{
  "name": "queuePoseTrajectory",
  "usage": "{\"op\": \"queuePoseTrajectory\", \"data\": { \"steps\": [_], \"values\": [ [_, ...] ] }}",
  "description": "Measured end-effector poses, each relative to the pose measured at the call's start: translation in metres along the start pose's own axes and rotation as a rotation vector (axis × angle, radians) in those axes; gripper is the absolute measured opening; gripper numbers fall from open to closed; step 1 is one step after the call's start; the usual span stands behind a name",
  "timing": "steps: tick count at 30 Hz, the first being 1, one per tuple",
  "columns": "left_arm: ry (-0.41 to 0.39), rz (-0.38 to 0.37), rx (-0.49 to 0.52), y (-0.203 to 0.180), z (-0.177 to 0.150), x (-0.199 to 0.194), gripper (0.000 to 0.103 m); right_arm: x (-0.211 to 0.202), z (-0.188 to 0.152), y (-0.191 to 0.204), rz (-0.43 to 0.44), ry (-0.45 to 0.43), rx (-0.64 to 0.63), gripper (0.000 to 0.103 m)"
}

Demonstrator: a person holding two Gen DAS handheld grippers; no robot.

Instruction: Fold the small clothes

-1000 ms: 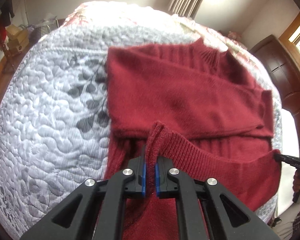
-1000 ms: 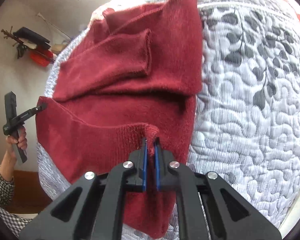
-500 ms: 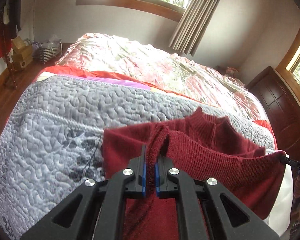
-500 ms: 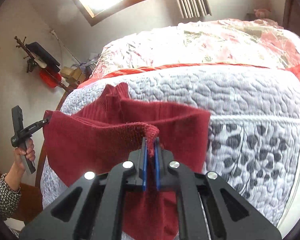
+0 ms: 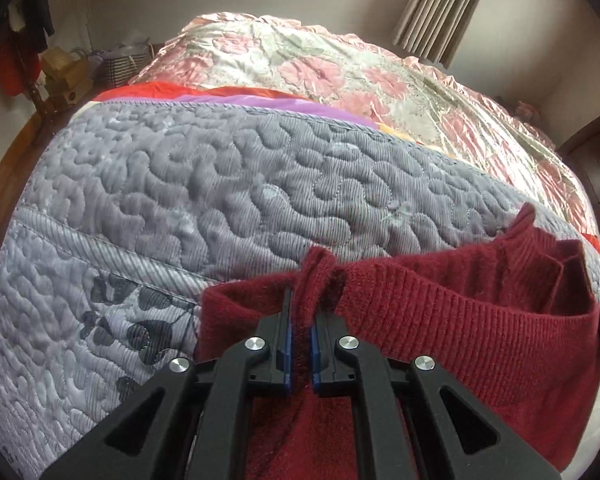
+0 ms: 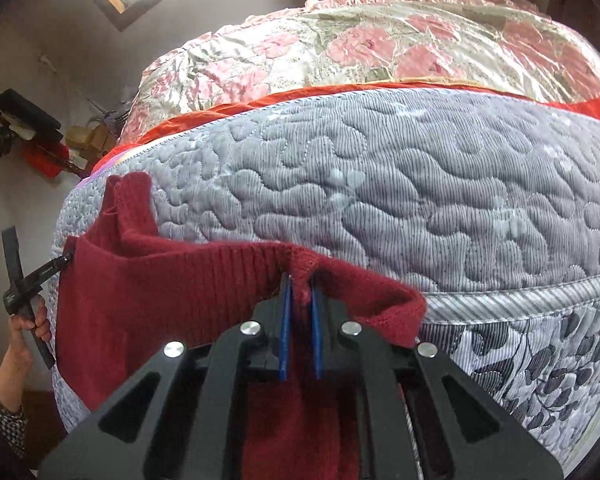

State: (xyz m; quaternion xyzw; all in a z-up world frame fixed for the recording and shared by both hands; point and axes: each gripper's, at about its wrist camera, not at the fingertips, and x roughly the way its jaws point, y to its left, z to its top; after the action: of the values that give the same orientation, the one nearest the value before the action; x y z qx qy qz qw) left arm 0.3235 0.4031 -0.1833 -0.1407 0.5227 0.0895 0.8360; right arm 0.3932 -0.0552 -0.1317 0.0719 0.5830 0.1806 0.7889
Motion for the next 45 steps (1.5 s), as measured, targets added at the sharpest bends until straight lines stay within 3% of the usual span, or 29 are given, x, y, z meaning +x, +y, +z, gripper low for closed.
{"op": "queuePoseTrajectory", "data": {
  "steps": [2,4,7,11,17,18,22,26,30,33,38,39,42,45],
  "values": [
    [0.015,-0.012,0.0,-0.001,0.003,-0.003,0.009,-0.007,-0.001,0.0,0.027,-0.013,0.02,0.02],
    [0.014,-0.035,-0.025,0.004,0.004,-0.016,0.029,-0.021,-0.008,0.002,0.038,-0.024,0.007,0.027],
    [-0.005,-0.046,-0.017,0.011,-0.004,-0.046,0.048,-0.042,-0.029,0.005,0.025,-0.017,-0.028,0.037],
    [0.048,-0.067,0.015,0.025,-0.042,-0.067,0.049,-0.059,-0.081,0.003,0.059,0.035,-0.056,0.037],
    [0.137,-0.07,-0.002,0.045,-0.118,-0.074,0.049,-0.064,-0.166,-0.011,0.096,0.144,0.005,0.04],
    [0.143,-0.068,-0.011,0.046,-0.129,-0.074,0.05,-0.063,-0.175,-0.012,0.109,0.161,0.012,0.039],
    [0.147,-0.077,-0.024,0.043,-0.151,-0.075,0.047,-0.06,-0.197,-0.002,0.121,0.207,-0.025,0.007],
    [0.147,-0.063,-0.021,0.035,-0.155,-0.078,0.043,-0.072,-0.202,-0.003,0.112,0.202,-0.037,0.005],
    [0.162,-0.047,0.002,0.024,-0.155,-0.065,0.044,-0.045,-0.216,-0.016,0.064,0.283,-0.023,0.005],
    [0.171,-0.045,0.01,0.02,-0.155,-0.064,0.045,-0.041,-0.217,-0.015,0.079,0.284,-0.014,0.007],
    [0.126,-0.04,0.013,0.021,-0.126,-0.084,0.045,-0.067,-0.193,0.001,0.043,0.202,-0.096,0.03],
    [0.106,-0.046,0.017,0.021,-0.118,-0.088,0.046,-0.072,-0.183,0.001,0.034,0.174,-0.106,0.038],
    [0.043,-0.025,0.052,0.011,-0.08,-0.087,0.047,-0.083,-0.144,0.004,0.03,0.097,-0.135,0.04],
    [0.033,-0.023,0.071,-0.002,-0.042,-0.064,0.048,-0.073,-0.101,0.012,0.025,0.053,-0.15,0.044]
  ]
}}
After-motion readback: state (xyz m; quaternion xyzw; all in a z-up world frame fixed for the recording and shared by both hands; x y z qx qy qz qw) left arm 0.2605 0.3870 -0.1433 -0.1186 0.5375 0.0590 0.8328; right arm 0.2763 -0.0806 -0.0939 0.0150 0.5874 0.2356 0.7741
